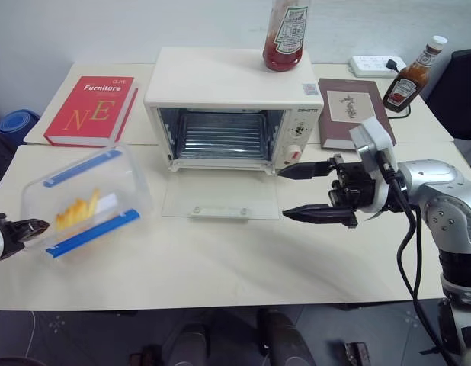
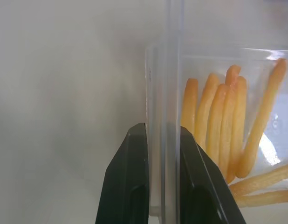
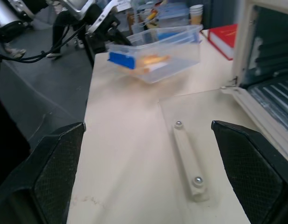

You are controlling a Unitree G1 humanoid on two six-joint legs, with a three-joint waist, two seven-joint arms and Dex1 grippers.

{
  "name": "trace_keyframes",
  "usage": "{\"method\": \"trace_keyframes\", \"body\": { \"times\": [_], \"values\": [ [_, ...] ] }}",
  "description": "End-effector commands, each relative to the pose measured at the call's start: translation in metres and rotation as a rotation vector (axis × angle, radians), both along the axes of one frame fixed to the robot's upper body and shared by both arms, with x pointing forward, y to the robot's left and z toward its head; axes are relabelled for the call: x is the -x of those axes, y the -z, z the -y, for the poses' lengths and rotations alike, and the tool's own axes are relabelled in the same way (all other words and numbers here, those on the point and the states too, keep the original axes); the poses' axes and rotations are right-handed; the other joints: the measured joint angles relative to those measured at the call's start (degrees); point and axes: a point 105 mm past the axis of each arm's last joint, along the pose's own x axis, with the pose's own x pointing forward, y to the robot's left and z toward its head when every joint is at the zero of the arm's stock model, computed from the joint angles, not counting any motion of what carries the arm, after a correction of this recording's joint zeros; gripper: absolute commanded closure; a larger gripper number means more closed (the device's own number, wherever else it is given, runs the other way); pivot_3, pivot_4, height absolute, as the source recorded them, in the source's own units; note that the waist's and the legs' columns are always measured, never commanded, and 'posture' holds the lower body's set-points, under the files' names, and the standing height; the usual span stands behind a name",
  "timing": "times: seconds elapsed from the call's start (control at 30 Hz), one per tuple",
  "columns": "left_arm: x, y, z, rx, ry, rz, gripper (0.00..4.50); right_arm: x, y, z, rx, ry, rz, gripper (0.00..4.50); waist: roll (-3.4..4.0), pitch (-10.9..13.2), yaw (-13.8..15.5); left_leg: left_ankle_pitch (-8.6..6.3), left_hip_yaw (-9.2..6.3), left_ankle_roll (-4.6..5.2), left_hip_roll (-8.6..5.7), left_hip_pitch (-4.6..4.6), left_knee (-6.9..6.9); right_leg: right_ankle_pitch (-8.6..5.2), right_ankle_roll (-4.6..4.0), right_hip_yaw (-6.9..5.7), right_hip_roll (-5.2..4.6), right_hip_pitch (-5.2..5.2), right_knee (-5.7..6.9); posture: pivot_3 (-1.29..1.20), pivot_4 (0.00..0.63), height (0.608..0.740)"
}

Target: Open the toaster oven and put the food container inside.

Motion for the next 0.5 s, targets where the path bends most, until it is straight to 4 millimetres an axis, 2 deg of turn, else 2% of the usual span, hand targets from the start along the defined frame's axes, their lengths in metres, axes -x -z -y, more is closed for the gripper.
{"method": "trace_keyframes", "body": {
  "times": [0.03,0.1,0.17,0.3,0.5],
  "values": [
    [-0.008,-0.013,0.04,-0.016,0.218,0.025,4.23,0.002,-0.008,0.011,-0.026,0.082,0.035,0.0,0.0,0.0,0.03,0.01,0.04,-0.01,0.01,-0.04,-0.11,0.01,0.01,0.03,-0.02,-0.13,0.0,0.0,0.15,0.74],
    [-0.017,-0.015,0.06,0.012,0.296,0.058,4.23,-0.004,-0.008,0.019,-0.048,0.176,0.058,0.0,0.01,0.0,0.23,0.05,0.11,-0.06,0.0,-0.14,-0.28,0.02,0.04,0.09,-0.03,-0.36,0.05,0.0,0.15,0.74],
    [-0.023,-0.016,0.07,0.021,0.336,0.065,4.23,-0.008,-0.009,0.024,-0.071,0.247,0.052,0.0,0.01,0.0,0.21,0.11,0.11,-0.17,0.01,-0.23,-0.39,0.01,0.04,0.1,-0.02,-0.54,0.1,0.0,0.15,0.74],
    [-0.047,-0.022,0.119,0.028,0.496,0.127,4.23,0.013,-0.004,0.042,-0.09,0.319,0.039,0.0,0.02,0.01,0.55,0.14,0.14,-0.2,0.03,-0.28,-0.48,0.02,0.08,0.12,0.01,-0.62,0.12,0.0,0.15,0.74],
    [-0.086,-0.029,0.155,0.045,0.508,0.138,4.23,0.038,0.001,0.042,-0.064,0.319,0.054,0.0,0.0,0.01,0.82,0.22,0.37,-0.06,-0.08,-0.26,-0.25,0.22,0.44,0.43,0.02,-0.59,0.19,0.0,0.15,0.74]
  ]
}}
